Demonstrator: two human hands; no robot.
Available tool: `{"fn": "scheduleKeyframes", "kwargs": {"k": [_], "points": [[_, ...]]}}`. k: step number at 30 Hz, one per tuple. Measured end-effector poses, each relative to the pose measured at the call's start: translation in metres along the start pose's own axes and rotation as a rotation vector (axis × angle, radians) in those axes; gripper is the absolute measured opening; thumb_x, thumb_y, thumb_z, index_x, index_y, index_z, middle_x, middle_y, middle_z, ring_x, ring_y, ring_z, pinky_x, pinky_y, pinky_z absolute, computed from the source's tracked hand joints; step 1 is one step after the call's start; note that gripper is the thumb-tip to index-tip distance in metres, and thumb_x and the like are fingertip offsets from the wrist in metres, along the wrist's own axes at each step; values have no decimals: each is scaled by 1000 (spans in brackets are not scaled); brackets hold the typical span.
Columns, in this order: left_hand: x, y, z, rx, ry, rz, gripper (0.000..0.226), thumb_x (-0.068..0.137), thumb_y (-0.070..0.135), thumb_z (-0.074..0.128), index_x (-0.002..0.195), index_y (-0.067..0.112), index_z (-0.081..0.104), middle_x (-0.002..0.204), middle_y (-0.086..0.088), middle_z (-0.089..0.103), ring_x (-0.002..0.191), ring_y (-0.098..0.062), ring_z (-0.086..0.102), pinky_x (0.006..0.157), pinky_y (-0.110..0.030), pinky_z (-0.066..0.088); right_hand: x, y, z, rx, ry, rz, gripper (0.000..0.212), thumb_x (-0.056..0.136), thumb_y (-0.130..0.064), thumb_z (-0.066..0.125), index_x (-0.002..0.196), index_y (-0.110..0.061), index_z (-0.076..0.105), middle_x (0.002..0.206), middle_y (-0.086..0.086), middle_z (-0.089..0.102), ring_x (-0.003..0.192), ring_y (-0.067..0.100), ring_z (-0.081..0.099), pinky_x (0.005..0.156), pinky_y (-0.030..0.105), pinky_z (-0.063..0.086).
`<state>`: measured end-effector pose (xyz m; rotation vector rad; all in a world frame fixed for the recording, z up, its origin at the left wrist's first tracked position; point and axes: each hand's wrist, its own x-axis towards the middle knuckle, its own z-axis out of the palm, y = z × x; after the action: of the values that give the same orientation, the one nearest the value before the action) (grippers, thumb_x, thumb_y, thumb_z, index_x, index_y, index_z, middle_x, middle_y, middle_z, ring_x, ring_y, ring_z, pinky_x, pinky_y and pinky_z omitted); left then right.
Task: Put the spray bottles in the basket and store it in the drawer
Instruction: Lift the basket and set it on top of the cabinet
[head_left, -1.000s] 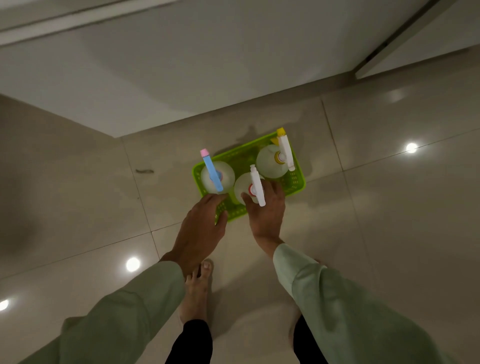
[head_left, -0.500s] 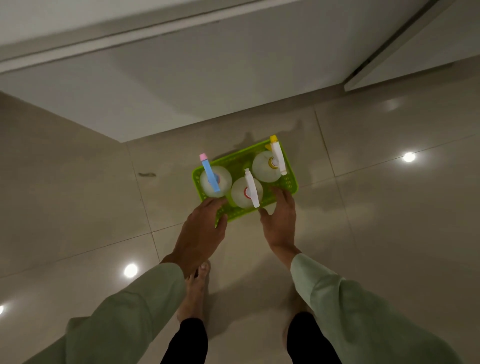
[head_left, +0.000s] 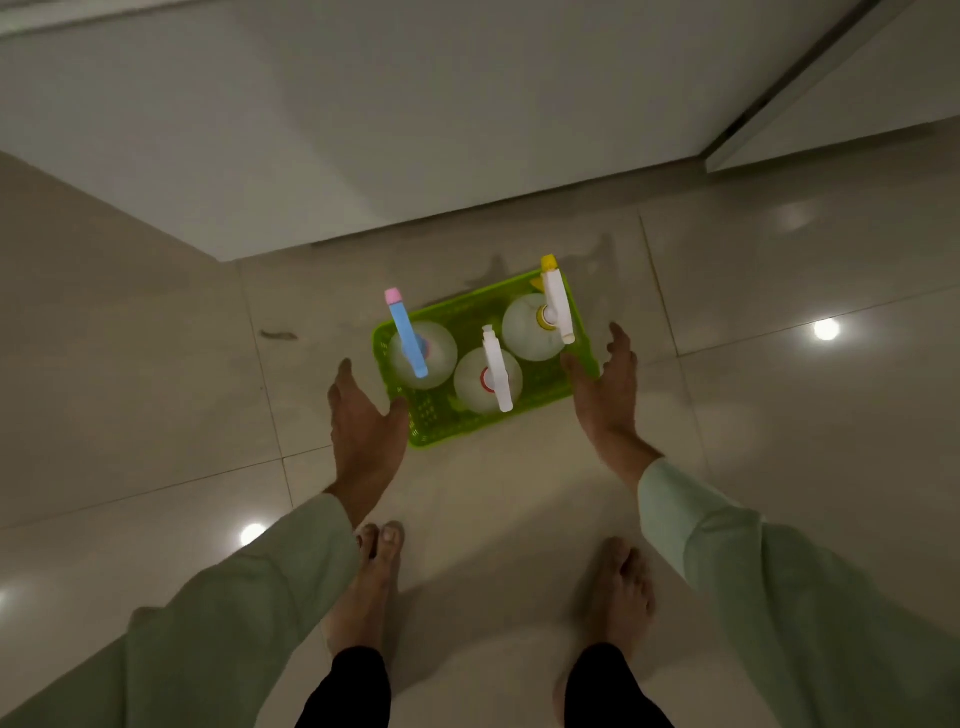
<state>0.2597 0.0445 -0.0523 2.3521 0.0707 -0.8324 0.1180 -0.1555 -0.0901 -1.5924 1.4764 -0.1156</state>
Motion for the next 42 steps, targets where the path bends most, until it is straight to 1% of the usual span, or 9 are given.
{"fn": "scheduleKeyframes", "kwargs": {"k": [4, 7, 10, 19, 23, 28, 33, 37, 42], "points": [[17, -3, 19, -77, -81, -117, 90, 87, 13, 66, 157, 27, 11, 156, -12, 36, 139, -34, 41, 109, -47, 43, 21, 3, 2, -2, -150, -26, 71, 93, -18, 65, 156, -23, 33, 145, 10, 56, 132, 30, 54, 110, 48, 45], [18, -3, 30, -110, -102, -128, 85, 87, 1, 54, 154, 39, 18, 122, -10, 59, 99, -28, 58, 86, -50, 57, 29, 7, 5, -59, -170, -106, 64, 88, 2, 53, 148, -22, 48, 135, 5, 65, 124, 30, 59, 102, 46, 51], [14, -4, 33, -48, -26, -77, 81, 86, -3, 46, 154, 37, 23, 104, -6, 61, 92, -30, 61, 78, -52, 58, 32, 9, 2, -33, -143, -77, 55, 90, 2, 50, 136, -26, 60, 119, 5, 72, 111, 31, 66, 92, 51, 58], [-31, 20, -18, -57, -77, 16, 89, 80, -11, 50, 155, 31, 25, 114, -16, 72, 95, -33, 69, 76, -47, 59, -33, -24, -51, 137, -202, -21, 47, 79, -25, 58, 125, -34, 66, 99, -7, 73, 97, 22, 70, 80, 58, 62], [-69, 59, -60, -59, -120, 12, 90, 80, -13, 50, 155, 30, 25, 125, -17, 68, 105, -32, 68, 81, -53, 58, -70, -57, -96, 189, -203, -11, 56, 80, -16, 55, 135, -26, 62, 112, 3, 73, 102, 21, 70, 82, 57, 61], [-125, 120, -114, -123, -165, 24, 91, 81, -13, 54, 155, 34, 26, 123, -15, 68, 100, -32, 69, 75, -55, 60, -107, -118, -169, 218, -225, -76, 59, 88, 6, 49, 139, -22, 59, 118, 7, 72, 100, 14, 73, 61, 25, 60], [-164, 190, -161, -189, -175, 49, 91, 82, -13, 57, 154, 34, 27, 124, -16, 67, 108, -37, 67, 80, -59, 58, -125, -186, -232, 187, -252, -183, 75, 81, 21, 41, 141, -20, 57, 127, 5, 69, 114, 27, 67, 83, 45, 62], [-182, 240, -194, -236, -163, 79, 91, 82, -13, 57, 152, 37, 29, 123, -15, 67, 111, -37, 66, 78, -58, 59, -128, -242, -268, 201, -274, -263, 76, 81, 22, 43, 141, -21, 57, 123, -1, 71, 109, 14, 68, 70, 21, 59], [-180, 289, -227, -284, -154, 95, 88, 84, -13, 55, 151, 40, 31, 115, -16, 68, 100, -37, 68, 66, -55, 61, -119, -299, -288, 254, -321, -276, 72, 85, 19, 42, 132, -32, 61, 122, 5, 70, 109, 29, 70, 72, 49, 65]]}}
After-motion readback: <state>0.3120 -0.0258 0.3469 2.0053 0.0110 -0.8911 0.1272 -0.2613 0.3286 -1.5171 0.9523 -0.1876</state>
